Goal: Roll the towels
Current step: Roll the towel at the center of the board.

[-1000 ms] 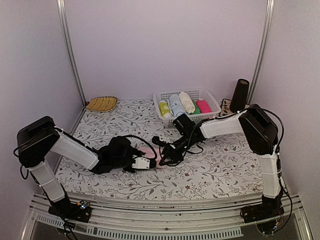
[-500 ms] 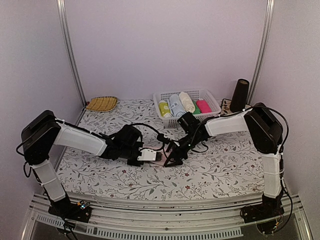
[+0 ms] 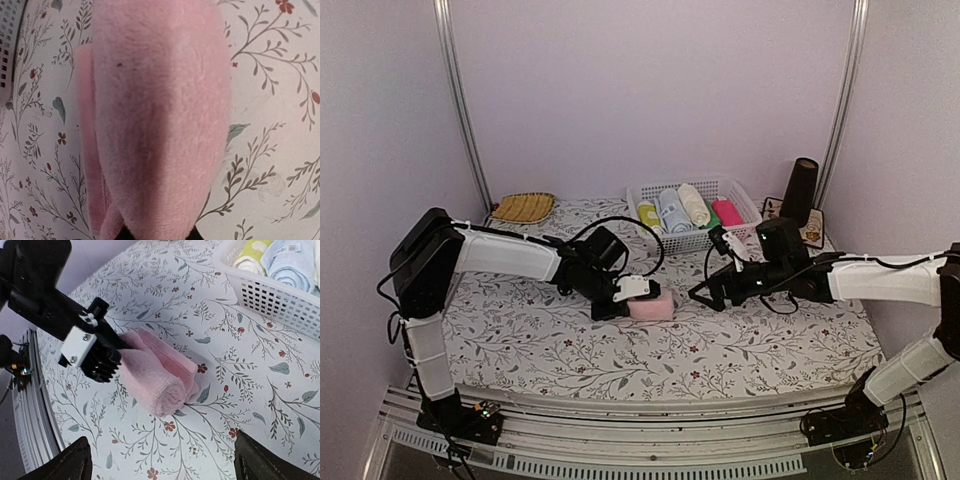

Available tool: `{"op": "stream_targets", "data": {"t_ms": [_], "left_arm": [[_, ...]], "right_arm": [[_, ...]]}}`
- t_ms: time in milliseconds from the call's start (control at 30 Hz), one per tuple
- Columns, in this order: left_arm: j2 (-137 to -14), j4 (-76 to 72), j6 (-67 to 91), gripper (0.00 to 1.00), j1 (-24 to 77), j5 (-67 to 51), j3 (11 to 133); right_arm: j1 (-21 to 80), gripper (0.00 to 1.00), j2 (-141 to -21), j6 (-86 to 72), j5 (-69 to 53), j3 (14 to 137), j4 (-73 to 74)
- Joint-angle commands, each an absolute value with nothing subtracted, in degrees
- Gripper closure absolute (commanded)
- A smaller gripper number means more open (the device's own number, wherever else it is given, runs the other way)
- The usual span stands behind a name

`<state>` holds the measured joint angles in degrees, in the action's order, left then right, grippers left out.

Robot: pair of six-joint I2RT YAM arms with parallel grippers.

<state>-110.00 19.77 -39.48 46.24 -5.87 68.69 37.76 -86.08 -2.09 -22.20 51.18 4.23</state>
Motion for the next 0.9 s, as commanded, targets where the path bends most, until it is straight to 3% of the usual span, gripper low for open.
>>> {"op": "stream_targets", "data": {"t_ms": [0,200,467,600,767,867], "left_arm": [[-115.99,29.6,-28.07,1.0,47.45,-9.46,72.06],[-119.5,32.12,-18.89,1.0,51.78,-5.19,77.75],[-124.67,35.24,-11.35,1.0,56.78,-0.74,84.84],[-126.32,35.83,-9.46,1.0,57.0,-1.87,86.57],[-126.28,35.77,-7.91,1.0,57.0,-6.4,87.26],[-126.58,35.82,-7.41,1.0,57.03,-7.62,87.96]], "right_arm": [[39.61,0.01,-75.59,-23.59,-17.85,34.61,-18.11],[45.13,0.01,-74.07,-42.45,-7.07,28.77,-26.04],[52.4,0.01,-83.66,-49.15,4.92,32.78,-30.18],[52.63,0.01,-87.43,-54.85,3.84,33.32,-31.67],[52.53,0.01,-86.37,-55.56,-0.03,21.66,-53.97],[52.43,0.01,-85.94,-58.11,0.38,21.19,-51.56]]}}
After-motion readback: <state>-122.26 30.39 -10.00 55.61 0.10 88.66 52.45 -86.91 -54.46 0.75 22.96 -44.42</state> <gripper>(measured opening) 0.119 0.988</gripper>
